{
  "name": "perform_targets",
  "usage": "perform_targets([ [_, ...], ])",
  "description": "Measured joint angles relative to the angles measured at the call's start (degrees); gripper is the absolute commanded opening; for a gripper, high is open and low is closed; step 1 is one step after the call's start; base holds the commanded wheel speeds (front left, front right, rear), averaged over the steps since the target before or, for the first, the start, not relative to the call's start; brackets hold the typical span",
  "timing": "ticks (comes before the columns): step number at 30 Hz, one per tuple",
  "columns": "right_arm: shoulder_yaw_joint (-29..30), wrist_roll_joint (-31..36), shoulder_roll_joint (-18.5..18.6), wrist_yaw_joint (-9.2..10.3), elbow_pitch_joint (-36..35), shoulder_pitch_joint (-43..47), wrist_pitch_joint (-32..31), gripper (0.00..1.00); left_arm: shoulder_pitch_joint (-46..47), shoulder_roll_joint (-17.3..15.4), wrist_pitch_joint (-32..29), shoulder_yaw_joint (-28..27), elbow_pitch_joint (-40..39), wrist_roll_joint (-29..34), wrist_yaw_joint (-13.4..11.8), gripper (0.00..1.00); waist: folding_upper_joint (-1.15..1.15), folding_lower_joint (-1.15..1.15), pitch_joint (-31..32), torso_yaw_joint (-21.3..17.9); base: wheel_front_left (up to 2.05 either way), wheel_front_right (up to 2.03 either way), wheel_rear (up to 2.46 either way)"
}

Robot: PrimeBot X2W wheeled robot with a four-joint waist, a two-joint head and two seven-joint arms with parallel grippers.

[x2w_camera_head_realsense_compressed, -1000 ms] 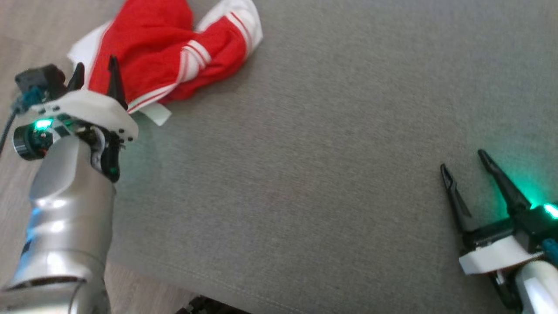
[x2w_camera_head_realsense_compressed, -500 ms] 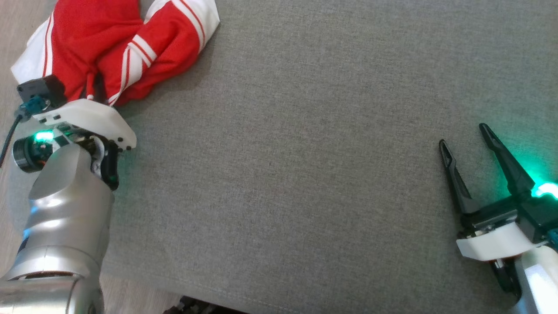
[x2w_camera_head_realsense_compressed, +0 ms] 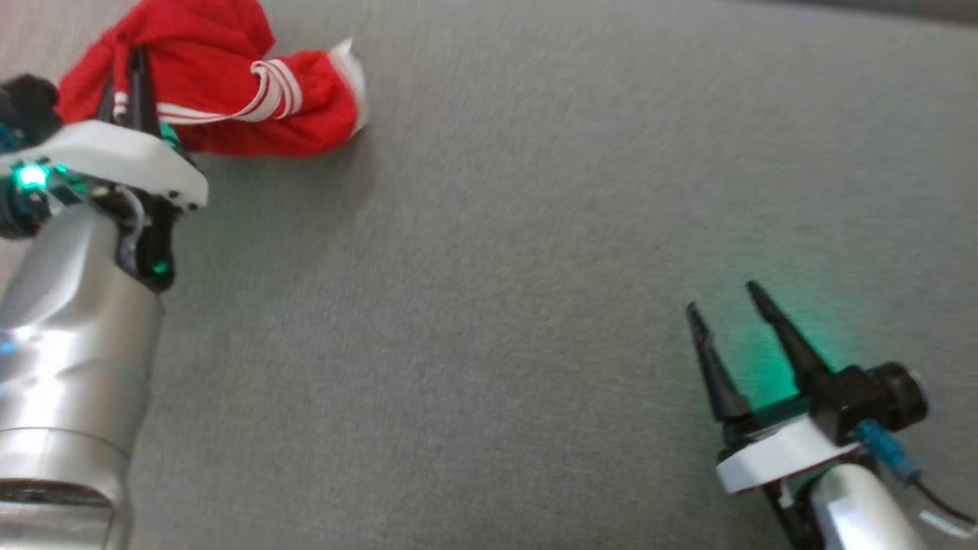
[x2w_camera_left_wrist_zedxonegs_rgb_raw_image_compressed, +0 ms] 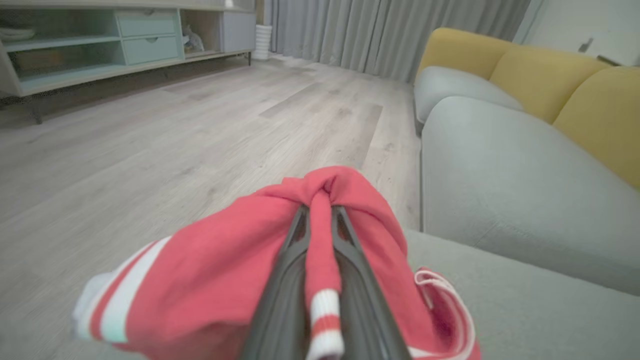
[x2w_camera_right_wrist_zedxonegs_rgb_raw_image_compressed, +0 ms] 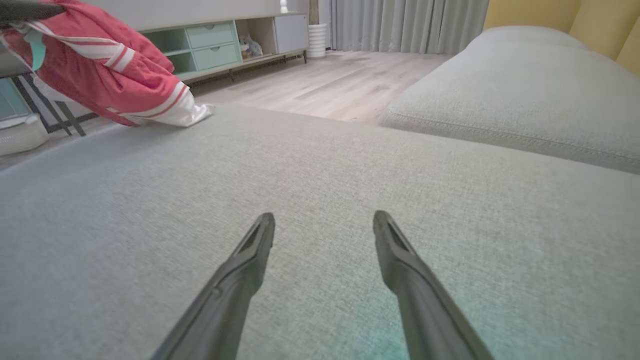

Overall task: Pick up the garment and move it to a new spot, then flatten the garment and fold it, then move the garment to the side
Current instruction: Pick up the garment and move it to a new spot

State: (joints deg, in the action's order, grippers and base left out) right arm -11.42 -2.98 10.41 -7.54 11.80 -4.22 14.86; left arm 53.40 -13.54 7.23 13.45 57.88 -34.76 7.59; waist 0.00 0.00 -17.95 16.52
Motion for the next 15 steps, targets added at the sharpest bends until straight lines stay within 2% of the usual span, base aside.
perform_targets([
  [8, -2.61, -2.03, -3.52, 0.00, 1.83, 2.82, 0.00, 1.00, -0.44, -5.69, -4.19, 11.06, -11.48, -6.75, -0.01, 0.00, 0.00, -0.02, 10.15, -5.51, 0.00, 0.00, 0.00],
  [14, -3.03, -2.34, -4.90, 0.00, 1.82, 4.94, 0.00, 1.00, -0.21, -6.31, -5.73, 16.96, -19.54, -10.10, -0.01, 0.00, 0.00, -0.02, 15.04, -11.70, 0.00, 0.00, 0.00],
  [15, -3.37, -2.58, -5.09, 0.00, 1.85, 5.14, -0.01, 1.00, 0.24, -6.38, -6.16, 18.52, -22.03, -10.76, -0.01, 0.00, 0.00, -0.02, 16.04, -13.92, 0.00, 0.00, 0.00],
])
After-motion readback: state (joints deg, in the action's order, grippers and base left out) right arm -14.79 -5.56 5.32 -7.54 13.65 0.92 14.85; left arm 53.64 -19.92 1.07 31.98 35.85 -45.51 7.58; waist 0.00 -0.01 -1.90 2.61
